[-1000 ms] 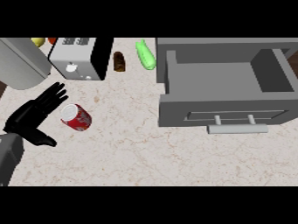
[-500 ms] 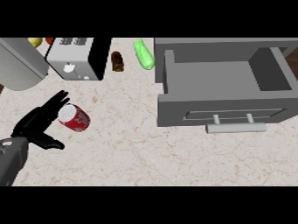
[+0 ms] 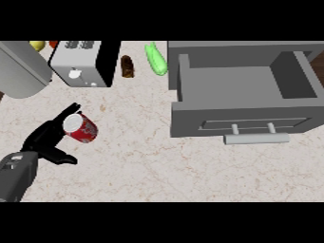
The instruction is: Pick up the can, place it into the drawer and close the drawer
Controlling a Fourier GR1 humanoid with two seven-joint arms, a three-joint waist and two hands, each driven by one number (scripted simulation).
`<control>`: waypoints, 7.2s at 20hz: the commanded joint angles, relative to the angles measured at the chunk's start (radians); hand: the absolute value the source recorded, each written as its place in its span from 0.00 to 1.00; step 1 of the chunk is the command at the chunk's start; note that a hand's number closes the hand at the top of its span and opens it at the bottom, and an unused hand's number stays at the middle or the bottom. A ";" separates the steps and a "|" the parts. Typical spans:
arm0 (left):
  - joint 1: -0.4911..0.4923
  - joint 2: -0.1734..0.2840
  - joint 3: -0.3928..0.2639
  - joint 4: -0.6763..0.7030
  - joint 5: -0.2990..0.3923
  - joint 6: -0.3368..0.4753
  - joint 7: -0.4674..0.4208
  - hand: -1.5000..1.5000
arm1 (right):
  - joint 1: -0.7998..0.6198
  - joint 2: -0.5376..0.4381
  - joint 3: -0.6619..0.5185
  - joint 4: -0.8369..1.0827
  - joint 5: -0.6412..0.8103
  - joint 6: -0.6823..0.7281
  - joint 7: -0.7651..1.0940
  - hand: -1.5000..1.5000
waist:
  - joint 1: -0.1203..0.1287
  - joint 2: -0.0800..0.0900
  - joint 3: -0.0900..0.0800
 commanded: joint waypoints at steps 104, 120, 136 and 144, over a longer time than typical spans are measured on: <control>-0.826 -0.389 -0.673 -0.305 0.868 1.338 0.469 1.00 | -0.057 0.027 0.055 -0.087 0.000 -0.091 0.104 0.00 | -0.043 0.003 0.006; -0.819 -0.389 -0.754 -0.215 0.984 1.390 0.382 0.00 | -0.106 0.000 0.066 -0.097 -0.008 -0.117 0.154 0.00 | -0.056 0.012 0.005; -0.853 -0.389 -0.749 -0.233 1.062 1.406 0.272 0.00 | -0.186 -0.045 0.092 -0.215 0.321 -0.003 -0.079 0.00 | -0.030 0.009 0.005; -0.834 -0.389 -0.795 -0.307 1.109 1.468 0.266 0.00 | -0.310 -0.025 0.307 -0.197 0.710 -0.044 -0.136 0.00 | -0.002 0.004 0.005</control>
